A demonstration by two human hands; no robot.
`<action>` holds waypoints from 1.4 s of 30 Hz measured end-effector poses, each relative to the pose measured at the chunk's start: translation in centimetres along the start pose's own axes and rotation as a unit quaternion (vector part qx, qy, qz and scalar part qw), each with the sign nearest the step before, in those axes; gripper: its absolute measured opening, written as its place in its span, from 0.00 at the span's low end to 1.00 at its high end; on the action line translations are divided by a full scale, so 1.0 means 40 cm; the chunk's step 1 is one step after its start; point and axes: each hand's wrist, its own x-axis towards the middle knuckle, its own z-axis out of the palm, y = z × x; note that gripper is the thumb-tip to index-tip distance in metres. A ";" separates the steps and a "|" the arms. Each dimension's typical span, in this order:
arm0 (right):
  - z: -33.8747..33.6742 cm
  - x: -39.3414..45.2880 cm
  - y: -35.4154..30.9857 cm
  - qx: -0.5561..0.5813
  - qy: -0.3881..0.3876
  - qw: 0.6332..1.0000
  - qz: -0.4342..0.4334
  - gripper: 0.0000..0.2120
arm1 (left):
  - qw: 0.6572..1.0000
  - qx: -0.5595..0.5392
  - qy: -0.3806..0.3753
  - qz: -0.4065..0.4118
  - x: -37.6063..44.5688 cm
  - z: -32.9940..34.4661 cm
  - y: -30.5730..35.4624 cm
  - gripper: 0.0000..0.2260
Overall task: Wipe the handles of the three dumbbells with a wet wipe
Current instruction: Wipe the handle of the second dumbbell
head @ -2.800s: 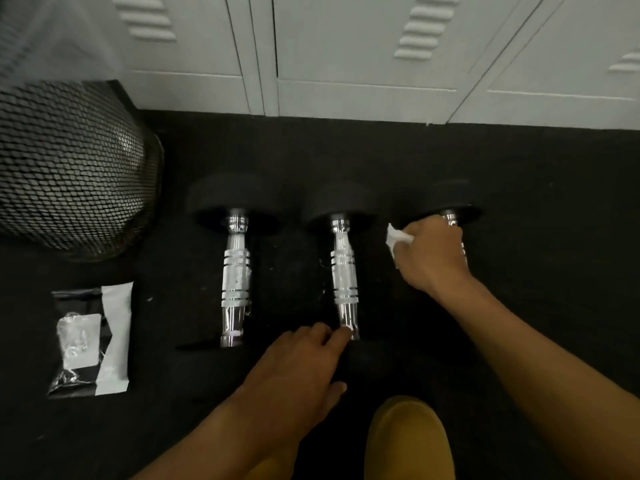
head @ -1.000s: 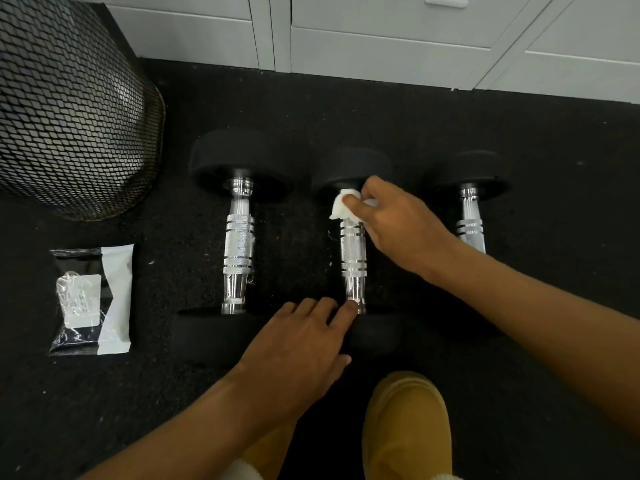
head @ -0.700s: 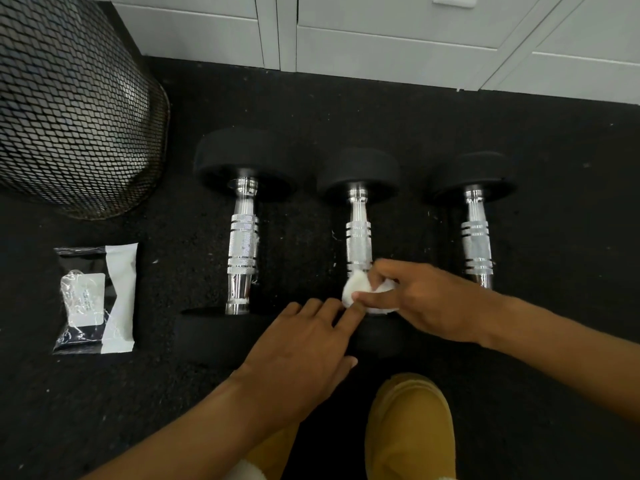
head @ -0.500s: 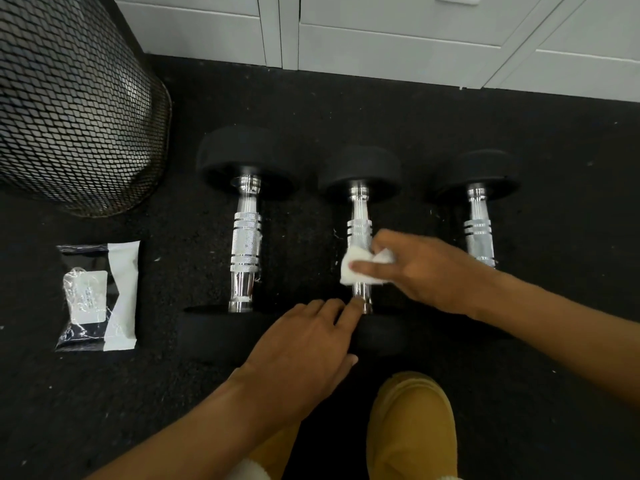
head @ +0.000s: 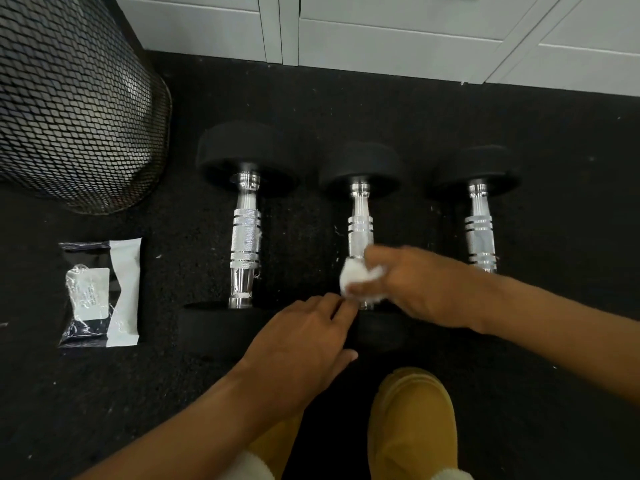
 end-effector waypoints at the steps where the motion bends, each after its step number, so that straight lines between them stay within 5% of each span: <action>1: -0.001 -0.013 -0.002 0.011 -0.052 0.999 -0.002 0.20 | 1.000 -0.002 0.002 -0.002 0.000 0.001 0.001 0.27; 3: -0.006 -0.022 0.006 -0.009 -0.049 0.999 -0.009 0.22 | 1.000 -0.012 -0.002 -0.006 0.000 0.000 0.004 0.27; 6: 0.000 0.003 0.039 -0.092 0.059 0.994 -0.013 0.23 | 1.000 -0.002 -0.001 0.004 0.002 0.004 0.002 0.27; 11: -0.065 0.080 0.062 -0.159 0.138 0.972 0.108 0.22 | 1.000 -0.002 -0.020 -0.007 0.002 -0.004 0.007 0.27; 16: -0.071 0.114 0.035 -0.144 0.119 0.965 0.184 0.20 | 1.000 0.004 -0.003 -0.002 0.000 0.006 0.000 0.28; 20: -0.025 0.046 0.023 -0.049 0.084 0.992 0.083 0.20 | 1.000 0.002 0.009 0.004 -0.002 0.009 -0.002 0.28; 25: -0.011 -0.022 0.002 0.023 -0.084 0.996 0.024 0.22 | 1.000 -0.002 0.013 0.012 0.000 0.008 -0.001 0.26; 27: -0.020 -0.017 0.012 -0.029 -0.070 0.997 0.032 0.22 | 1.000 0.001 0.014 0.014 0.000 0.008 0.001 0.26; 31: -0.026 0.026 0.047 -0.170 0.084 0.981 0.053 0.23 | 1.000 0.007 0.019 0.008 0.001 0.009 0.000 0.27; 37: -0.088 0.099 0.059 -0.145 0.139 0.961 0.193 0.21 | 1.000 0.005 0.026 0.014 -0.003 0.012 -0.003 0.28; 42: -0.036 0.052 0.019 -0.032 0.071 0.988 0.130 0.21 | 1.000 -0.003 0.016 0.014 -0.003 0.011 -0.003 0.28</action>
